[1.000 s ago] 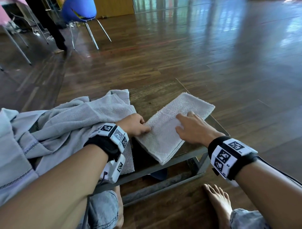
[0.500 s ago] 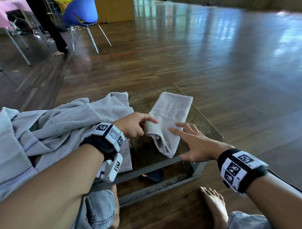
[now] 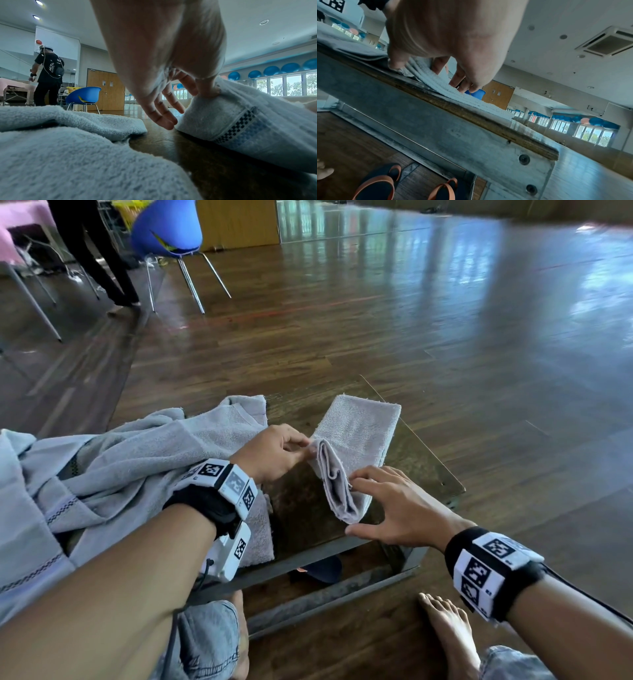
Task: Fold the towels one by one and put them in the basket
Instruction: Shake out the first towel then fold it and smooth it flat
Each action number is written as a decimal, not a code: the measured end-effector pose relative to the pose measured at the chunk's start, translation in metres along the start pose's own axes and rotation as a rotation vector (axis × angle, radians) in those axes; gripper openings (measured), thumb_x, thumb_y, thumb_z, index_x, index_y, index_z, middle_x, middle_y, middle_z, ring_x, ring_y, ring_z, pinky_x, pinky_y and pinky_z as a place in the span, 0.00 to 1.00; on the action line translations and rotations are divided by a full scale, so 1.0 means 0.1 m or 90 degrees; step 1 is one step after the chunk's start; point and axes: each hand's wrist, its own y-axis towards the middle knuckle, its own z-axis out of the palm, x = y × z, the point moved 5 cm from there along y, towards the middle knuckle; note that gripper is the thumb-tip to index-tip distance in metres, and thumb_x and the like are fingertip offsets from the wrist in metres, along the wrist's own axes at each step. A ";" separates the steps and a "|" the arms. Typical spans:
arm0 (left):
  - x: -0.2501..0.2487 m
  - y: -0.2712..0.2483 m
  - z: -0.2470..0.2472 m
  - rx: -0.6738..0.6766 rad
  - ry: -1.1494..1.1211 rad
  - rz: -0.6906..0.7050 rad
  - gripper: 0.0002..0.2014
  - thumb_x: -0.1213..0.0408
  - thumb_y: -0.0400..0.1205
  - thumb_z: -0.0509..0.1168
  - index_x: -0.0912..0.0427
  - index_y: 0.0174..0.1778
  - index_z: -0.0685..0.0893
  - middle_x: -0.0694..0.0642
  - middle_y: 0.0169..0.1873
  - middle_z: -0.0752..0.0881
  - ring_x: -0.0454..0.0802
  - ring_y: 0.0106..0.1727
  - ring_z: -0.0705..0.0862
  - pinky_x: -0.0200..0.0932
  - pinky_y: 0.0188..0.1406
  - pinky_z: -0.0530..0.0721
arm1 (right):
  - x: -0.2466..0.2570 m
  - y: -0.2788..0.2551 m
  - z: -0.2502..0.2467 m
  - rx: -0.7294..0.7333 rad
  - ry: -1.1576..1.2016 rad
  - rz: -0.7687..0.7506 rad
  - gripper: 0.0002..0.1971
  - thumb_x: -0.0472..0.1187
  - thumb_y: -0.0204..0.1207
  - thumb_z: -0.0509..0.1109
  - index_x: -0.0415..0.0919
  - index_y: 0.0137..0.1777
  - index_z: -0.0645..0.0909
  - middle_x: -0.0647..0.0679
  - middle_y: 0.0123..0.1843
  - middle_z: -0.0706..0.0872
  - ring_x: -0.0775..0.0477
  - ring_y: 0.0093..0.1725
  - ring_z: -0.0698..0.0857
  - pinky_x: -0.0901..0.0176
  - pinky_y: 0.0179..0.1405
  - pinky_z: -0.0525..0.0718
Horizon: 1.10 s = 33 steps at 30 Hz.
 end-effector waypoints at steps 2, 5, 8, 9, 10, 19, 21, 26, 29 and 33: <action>0.04 0.03 0.00 -0.015 0.005 -0.001 0.07 0.49 0.81 0.70 0.47 0.44 0.90 0.50 0.54 0.86 0.48 0.55 0.88 0.53 0.65 0.84 | -0.01 0.00 0.01 0.009 -0.014 0.001 0.37 0.75 0.66 0.73 0.52 0.69 0.81 0.61 0.67 0.78 0.54 0.67 0.76 0.59 0.74 0.72; 0.07 0.04 -0.01 -0.032 0.003 0.009 0.11 0.54 0.84 0.68 0.56 0.51 0.92 0.51 0.55 0.88 0.49 0.56 0.87 0.51 0.66 0.82 | -0.01 0.02 0.01 0.005 -0.024 0.010 0.31 0.69 0.70 0.74 0.52 0.67 0.81 0.59 0.68 0.79 0.53 0.68 0.77 0.56 0.73 0.73; 0.07 0.05 0.00 -0.044 -0.002 0.011 0.12 0.53 0.87 0.64 0.55 0.48 0.91 0.43 0.45 0.89 0.42 0.47 0.86 0.42 0.55 0.82 | 0.05 0.05 -0.04 -0.028 0.061 0.000 0.11 0.51 0.80 0.72 0.51 0.58 0.85 0.60 0.57 0.84 0.55 0.58 0.82 0.55 0.62 0.80; 0.08 0.05 0.00 -0.052 -0.002 0.003 0.14 0.52 0.88 0.62 0.53 0.43 0.88 0.38 0.35 0.86 0.37 0.38 0.82 0.37 0.45 0.79 | 0.04 0.06 -0.07 -0.044 0.103 0.016 0.05 0.48 0.81 0.70 0.50 0.53 0.84 0.60 0.51 0.86 0.55 0.51 0.84 0.55 0.54 0.82; 0.09 0.06 0.00 -0.061 -0.005 -0.010 0.17 0.50 0.88 0.60 0.53 0.38 0.84 0.36 0.27 0.81 0.34 0.30 0.77 0.34 0.36 0.75 | 0.00 0.08 -0.12 -0.063 0.149 0.057 0.03 0.47 0.81 0.69 0.51 0.50 0.84 0.59 0.44 0.87 0.55 0.44 0.85 0.54 0.45 0.83; 0.29 0.08 0.14 0.093 0.076 -0.325 0.21 0.47 0.87 0.61 0.66 0.49 0.78 0.67 0.41 0.87 0.58 0.30 0.89 0.48 0.35 0.89 | -0.23 0.16 -0.19 -0.007 0.529 0.382 0.10 0.43 0.87 0.65 0.38 0.53 0.84 0.48 0.39 0.91 0.53 0.32 0.91 0.62 0.29 0.86; 0.34 0.09 0.14 0.064 -0.061 -0.401 0.30 0.43 0.81 0.69 0.70 0.59 0.80 0.66 0.43 0.87 0.58 0.28 0.88 0.44 0.25 0.84 | -0.27 0.20 -0.17 -0.022 0.534 0.416 0.12 0.47 0.87 0.67 0.38 0.53 0.84 0.48 0.40 0.92 0.53 0.33 0.92 0.61 0.29 0.87; 0.34 0.33 0.07 -0.025 -0.100 -0.345 0.23 0.44 0.72 0.77 0.64 0.39 0.86 0.57 0.36 0.89 0.53 0.36 0.87 0.42 0.34 0.81 | -0.47 0.52 -0.25 -0.056 0.429 0.415 0.12 0.48 0.83 0.73 0.39 0.49 0.88 0.48 0.42 0.94 0.57 0.34 0.92 0.64 0.29 0.87; 0.33 0.51 0.08 -0.100 0.003 -0.289 0.24 0.45 0.80 0.70 0.60 0.27 0.78 0.54 0.28 0.81 0.51 0.34 0.81 0.44 0.34 0.75 | -0.67 0.72 -0.27 -0.061 0.350 0.450 0.14 0.47 0.83 0.72 0.35 0.47 0.89 0.45 0.41 0.94 0.54 0.32 0.92 0.57 0.33 0.90; 0.41 0.63 0.16 -0.150 0.095 -0.276 0.27 0.49 0.86 0.63 0.59 0.23 0.70 0.55 0.23 0.75 0.56 0.31 0.78 0.45 0.26 0.67 | -0.83 0.88 -0.23 -0.071 0.295 0.462 0.12 0.45 0.83 0.72 0.34 0.49 0.83 0.42 0.42 0.92 0.46 0.34 0.93 0.45 0.38 0.94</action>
